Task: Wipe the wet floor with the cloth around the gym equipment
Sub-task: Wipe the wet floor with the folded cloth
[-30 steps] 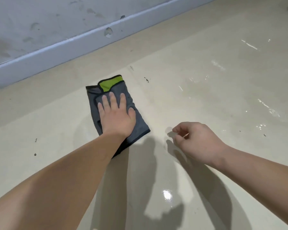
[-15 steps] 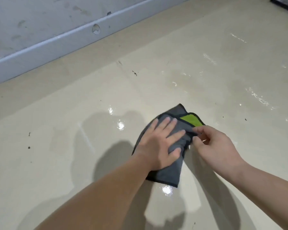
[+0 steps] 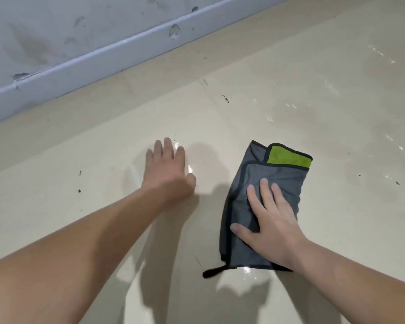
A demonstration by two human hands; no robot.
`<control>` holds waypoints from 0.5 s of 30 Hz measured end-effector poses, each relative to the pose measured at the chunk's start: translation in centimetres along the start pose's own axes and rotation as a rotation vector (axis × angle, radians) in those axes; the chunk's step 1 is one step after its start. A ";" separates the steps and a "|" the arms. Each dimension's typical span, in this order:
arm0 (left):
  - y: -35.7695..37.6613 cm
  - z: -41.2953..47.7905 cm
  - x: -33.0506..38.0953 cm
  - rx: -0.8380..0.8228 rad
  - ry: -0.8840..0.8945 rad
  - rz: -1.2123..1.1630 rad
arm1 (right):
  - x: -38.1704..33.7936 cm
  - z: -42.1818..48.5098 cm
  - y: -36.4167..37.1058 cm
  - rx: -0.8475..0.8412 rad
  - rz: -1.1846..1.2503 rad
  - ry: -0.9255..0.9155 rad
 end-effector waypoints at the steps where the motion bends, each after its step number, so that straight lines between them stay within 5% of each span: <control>1: -0.2 0.1 -2.1 -0.061 -0.099 0.036 | -0.4 1.0 -0.1 -0.020 -0.050 0.037; 4: 0.0 -0.3 -6.0 -0.222 -0.236 0.012 | -1.2 3.9 -1.1 -0.080 -0.151 0.104; 7: 0.5 -0.8 -7.5 -0.302 -0.185 -0.066 | -1.8 7.5 -3.4 -0.115 -0.142 0.155; 15: 0.9 -0.9 -8.0 -0.269 -0.165 -0.054 | -9.7 15.5 -6.9 -0.045 -0.043 0.201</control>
Point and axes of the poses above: each hand's wrist, its own z-axis towards the middle knuckle, its own y-axis out of the palm, x = y × z, the point moved 5 cm from there along z, towards the middle knuckle, and after that the axes turned 8 degrees about -x, right-handed, at the moved point
